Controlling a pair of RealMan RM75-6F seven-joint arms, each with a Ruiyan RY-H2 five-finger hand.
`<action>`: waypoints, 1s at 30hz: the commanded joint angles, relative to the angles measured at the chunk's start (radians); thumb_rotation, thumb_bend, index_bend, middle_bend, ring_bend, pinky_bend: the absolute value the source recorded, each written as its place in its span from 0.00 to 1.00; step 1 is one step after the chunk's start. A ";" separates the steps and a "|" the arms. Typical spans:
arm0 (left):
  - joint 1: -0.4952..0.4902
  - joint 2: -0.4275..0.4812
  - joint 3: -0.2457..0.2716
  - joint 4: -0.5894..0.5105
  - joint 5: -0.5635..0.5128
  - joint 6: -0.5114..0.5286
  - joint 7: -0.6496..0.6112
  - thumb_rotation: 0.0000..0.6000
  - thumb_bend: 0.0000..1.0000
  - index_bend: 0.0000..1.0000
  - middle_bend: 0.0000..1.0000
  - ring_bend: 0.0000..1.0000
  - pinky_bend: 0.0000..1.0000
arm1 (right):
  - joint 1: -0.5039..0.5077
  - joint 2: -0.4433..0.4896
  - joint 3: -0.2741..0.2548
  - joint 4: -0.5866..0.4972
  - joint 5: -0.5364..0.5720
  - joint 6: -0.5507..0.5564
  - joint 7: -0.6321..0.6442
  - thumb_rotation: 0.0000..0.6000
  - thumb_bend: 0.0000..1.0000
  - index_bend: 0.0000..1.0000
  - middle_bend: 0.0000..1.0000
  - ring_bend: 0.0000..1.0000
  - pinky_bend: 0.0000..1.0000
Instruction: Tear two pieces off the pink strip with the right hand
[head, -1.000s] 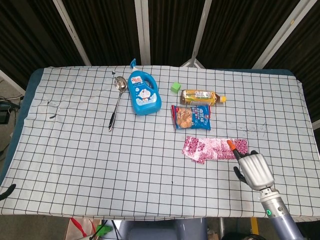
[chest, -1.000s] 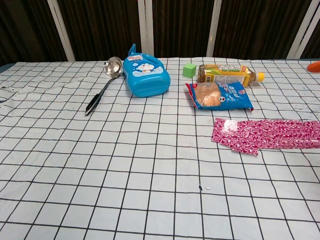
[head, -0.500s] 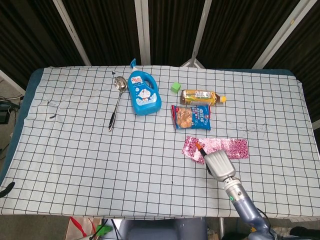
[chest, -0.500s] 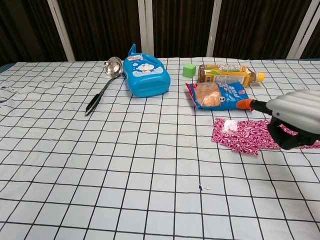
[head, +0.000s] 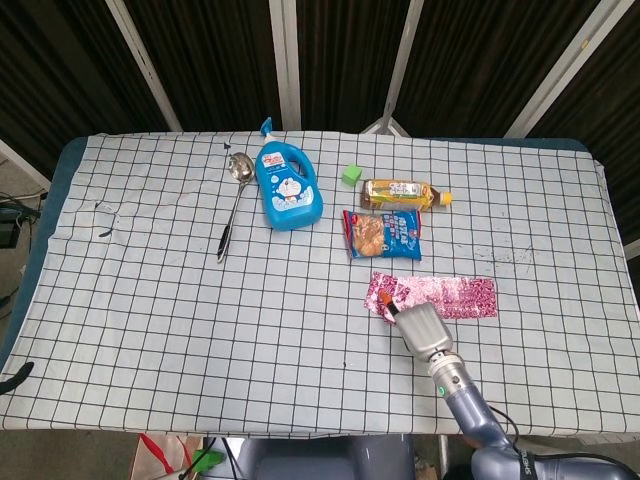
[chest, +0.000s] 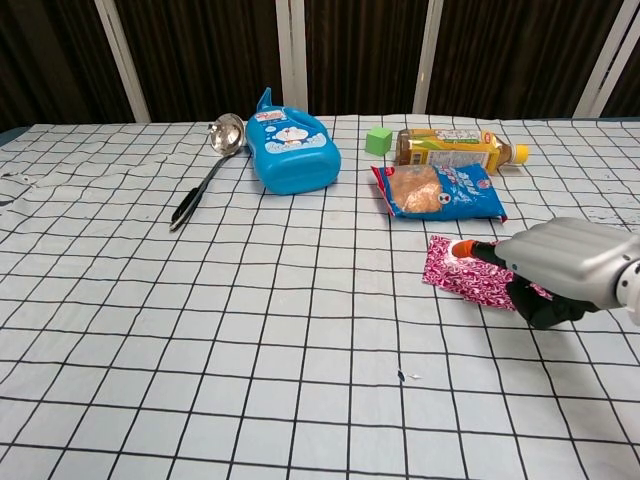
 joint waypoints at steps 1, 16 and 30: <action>-0.001 -0.001 -0.002 0.000 -0.006 -0.002 0.002 1.00 0.28 0.15 0.00 0.00 0.08 | 0.023 -0.016 -0.006 0.004 0.051 0.010 -0.038 1.00 0.83 0.05 0.83 0.87 0.71; -0.004 -0.002 -0.002 -0.003 -0.011 -0.005 0.008 1.00 0.28 0.15 0.00 0.00 0.08 | 0.075 -0.041 -0.028 0.019 0.142 0.040 -0.071 1.00 0.83 0.05 0.83 0.87 0.71; -0.005 0.000 -0.003 -0.002 -0.015 -0.006 0.005 1.00 0.28 0.15 0.00 0.00 0.08 | 0.154 -0.063 -0.042 -0.011 0.255 0.091 -0.164 1.00 0.84 0.09 0.84 0.88 0.71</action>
